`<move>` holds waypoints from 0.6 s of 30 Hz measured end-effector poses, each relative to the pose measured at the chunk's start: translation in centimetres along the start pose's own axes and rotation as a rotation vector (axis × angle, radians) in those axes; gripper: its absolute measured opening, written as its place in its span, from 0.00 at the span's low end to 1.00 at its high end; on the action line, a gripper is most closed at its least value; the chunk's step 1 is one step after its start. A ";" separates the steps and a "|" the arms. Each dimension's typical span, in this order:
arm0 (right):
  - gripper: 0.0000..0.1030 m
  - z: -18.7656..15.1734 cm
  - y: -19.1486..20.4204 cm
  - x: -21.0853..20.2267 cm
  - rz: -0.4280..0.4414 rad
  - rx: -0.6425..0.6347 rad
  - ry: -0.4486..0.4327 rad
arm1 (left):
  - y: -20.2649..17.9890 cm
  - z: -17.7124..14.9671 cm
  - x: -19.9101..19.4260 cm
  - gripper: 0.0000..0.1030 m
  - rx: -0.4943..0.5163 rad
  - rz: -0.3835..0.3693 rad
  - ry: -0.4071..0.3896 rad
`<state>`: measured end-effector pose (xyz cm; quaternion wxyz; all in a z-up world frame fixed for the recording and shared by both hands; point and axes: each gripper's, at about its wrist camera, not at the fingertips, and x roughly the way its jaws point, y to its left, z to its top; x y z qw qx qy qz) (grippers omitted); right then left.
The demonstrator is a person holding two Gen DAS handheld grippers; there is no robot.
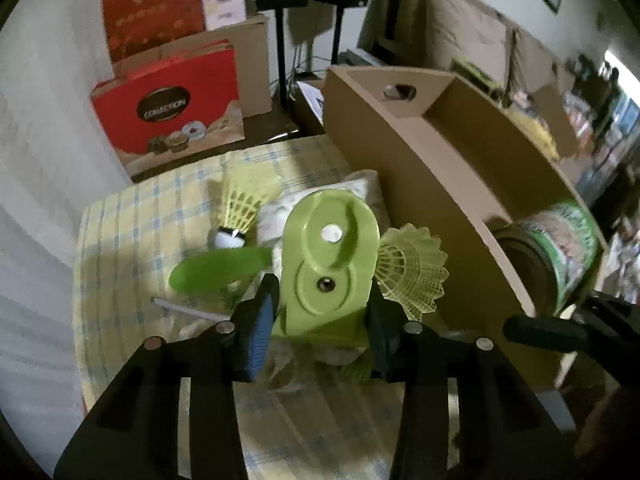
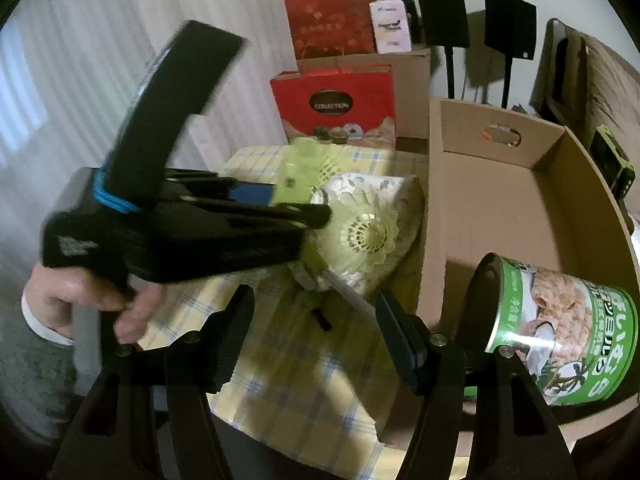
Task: Organize objects
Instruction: 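Grasp the lime-green racket handle with the left gripper and lift it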
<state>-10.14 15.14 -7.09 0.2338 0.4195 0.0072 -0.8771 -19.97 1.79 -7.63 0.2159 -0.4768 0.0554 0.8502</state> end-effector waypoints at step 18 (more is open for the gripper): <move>0.48 0.5 2.0 3.1 -0.028 -0.059 0.066 | 8.0 -2.8 -1.0 0.36 -0.248 -0.122 -0.033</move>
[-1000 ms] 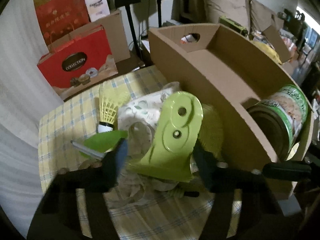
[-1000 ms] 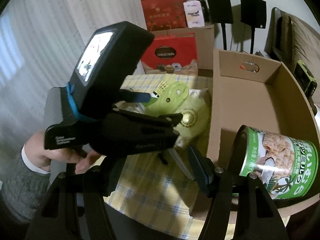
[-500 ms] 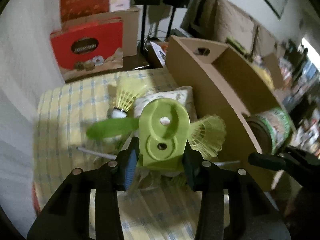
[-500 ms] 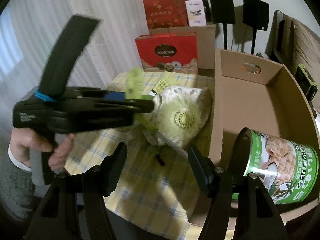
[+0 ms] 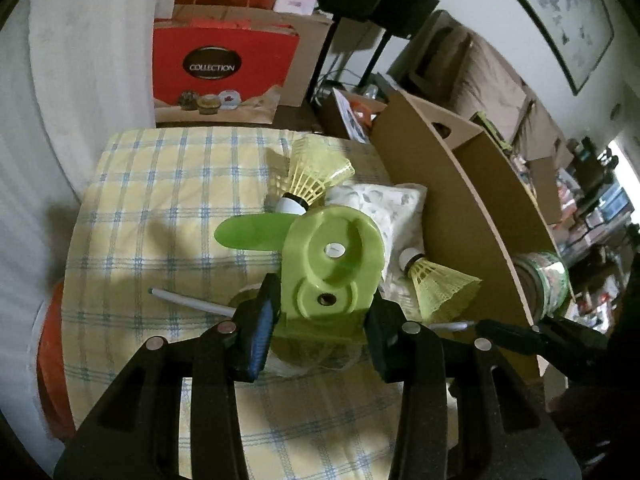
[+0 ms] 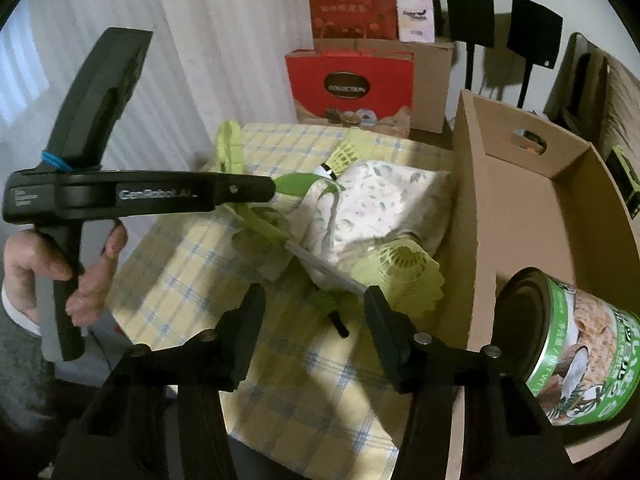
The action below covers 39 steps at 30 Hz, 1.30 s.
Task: Organize objects
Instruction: 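Grasp the lime-green racket handle with the left gripper and lift it, then carry the lime-green racket with the left gripper and lay it in the box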
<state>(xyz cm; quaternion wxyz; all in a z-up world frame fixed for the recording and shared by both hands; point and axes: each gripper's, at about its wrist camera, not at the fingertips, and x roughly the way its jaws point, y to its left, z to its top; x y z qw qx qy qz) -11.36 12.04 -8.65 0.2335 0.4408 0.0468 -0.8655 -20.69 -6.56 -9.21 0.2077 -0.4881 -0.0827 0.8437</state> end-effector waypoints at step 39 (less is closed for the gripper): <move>0.22 2.6 -11.8 -8.2 0.267 0.503 -0.269 | -7.7 4.7 -4.8 0.34 -0.054 -0.184 -0.079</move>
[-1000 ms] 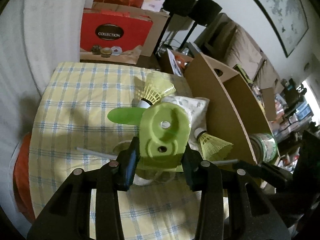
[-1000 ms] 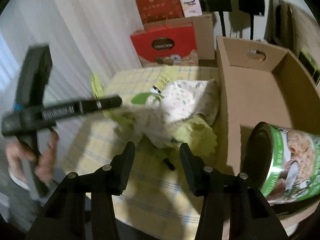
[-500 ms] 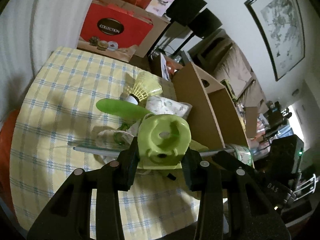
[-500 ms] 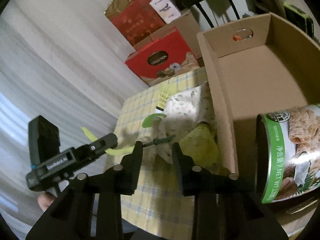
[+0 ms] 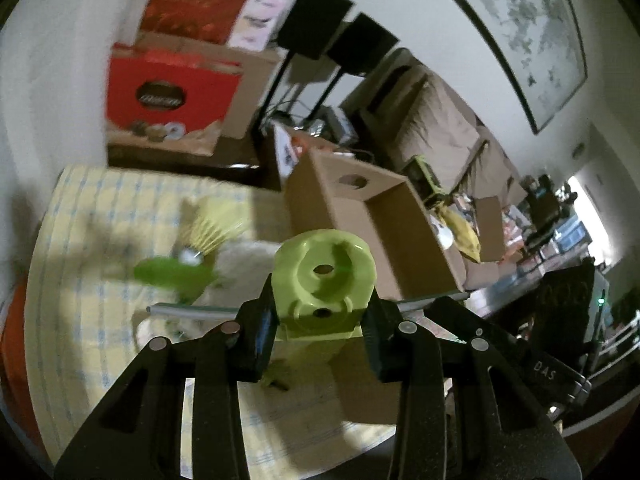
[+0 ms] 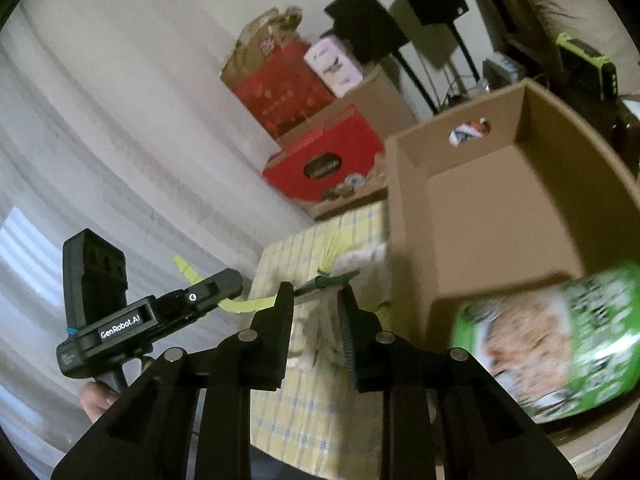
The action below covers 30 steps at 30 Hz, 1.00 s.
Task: Organize objects
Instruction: 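Carry the lime-green racket with the left gripper and lay it in the box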
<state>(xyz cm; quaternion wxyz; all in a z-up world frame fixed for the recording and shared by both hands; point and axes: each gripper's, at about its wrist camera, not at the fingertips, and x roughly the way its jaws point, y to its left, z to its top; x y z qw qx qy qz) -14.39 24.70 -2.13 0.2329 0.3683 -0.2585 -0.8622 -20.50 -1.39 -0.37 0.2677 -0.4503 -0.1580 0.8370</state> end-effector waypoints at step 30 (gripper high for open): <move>0.22 3.2 -15.2 -7.8 -0.114 0.236 -0.139 | -18.3 4.8 15.2 0.33 0.496 -0.061 0.249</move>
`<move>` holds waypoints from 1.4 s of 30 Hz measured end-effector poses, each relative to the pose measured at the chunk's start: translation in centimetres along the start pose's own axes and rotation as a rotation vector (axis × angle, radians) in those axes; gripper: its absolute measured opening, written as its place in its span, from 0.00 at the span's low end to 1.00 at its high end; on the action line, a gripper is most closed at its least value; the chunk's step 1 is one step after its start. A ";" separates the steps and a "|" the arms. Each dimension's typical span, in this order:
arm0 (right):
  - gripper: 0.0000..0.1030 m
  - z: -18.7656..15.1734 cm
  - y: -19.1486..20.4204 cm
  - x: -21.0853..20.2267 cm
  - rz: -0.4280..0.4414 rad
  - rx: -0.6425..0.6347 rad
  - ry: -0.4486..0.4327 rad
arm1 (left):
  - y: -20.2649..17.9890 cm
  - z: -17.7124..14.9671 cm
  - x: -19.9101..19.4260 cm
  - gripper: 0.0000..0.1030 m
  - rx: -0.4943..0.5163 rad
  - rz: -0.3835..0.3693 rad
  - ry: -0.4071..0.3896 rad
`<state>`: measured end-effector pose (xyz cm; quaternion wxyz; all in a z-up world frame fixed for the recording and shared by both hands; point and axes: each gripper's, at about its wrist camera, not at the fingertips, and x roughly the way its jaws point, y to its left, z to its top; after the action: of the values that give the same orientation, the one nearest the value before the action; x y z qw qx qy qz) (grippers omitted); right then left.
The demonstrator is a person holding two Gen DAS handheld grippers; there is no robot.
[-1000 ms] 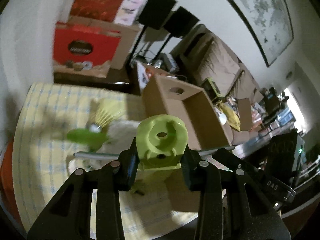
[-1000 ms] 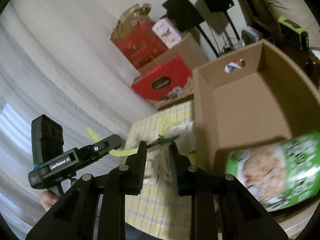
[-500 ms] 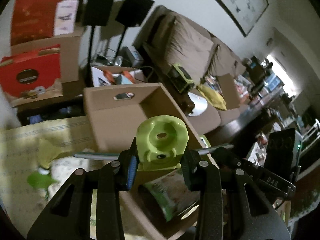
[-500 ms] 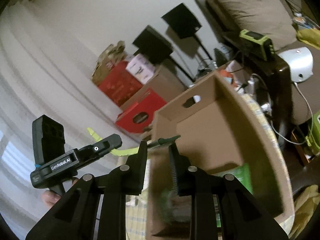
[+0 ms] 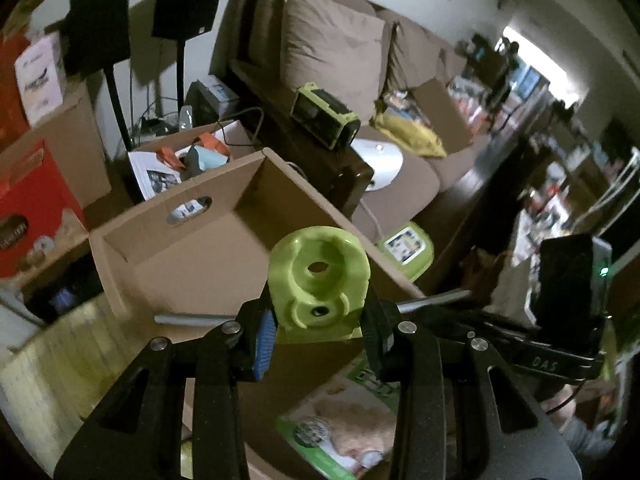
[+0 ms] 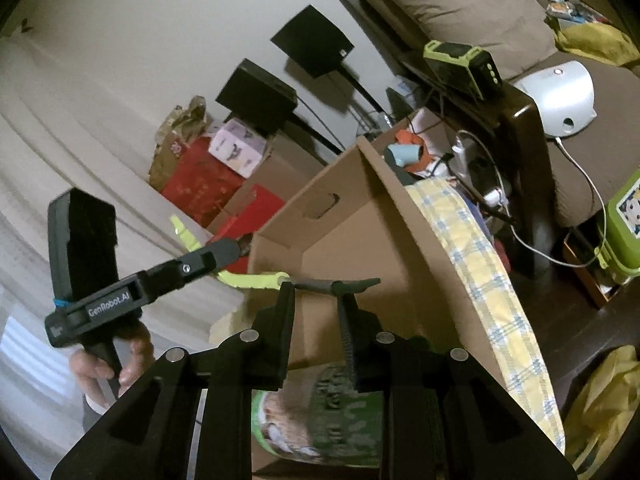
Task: Organize objects
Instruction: 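Carry the lime-green racket with the left gripper and lay it in the box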
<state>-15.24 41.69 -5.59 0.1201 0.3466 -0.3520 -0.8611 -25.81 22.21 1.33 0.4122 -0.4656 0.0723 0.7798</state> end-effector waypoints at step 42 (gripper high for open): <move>0.24 -2.7 2.2 1.1 -0.176 -0.224 0.088 | 3.1 -2.3 5.8 0.68 0.012 0.163 0.086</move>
<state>-14.31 38.16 -6.03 0.0973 0.3981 -0.2163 -0.8862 -27.81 22.37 -5.30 0.3468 -0.4888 0.1326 0.7895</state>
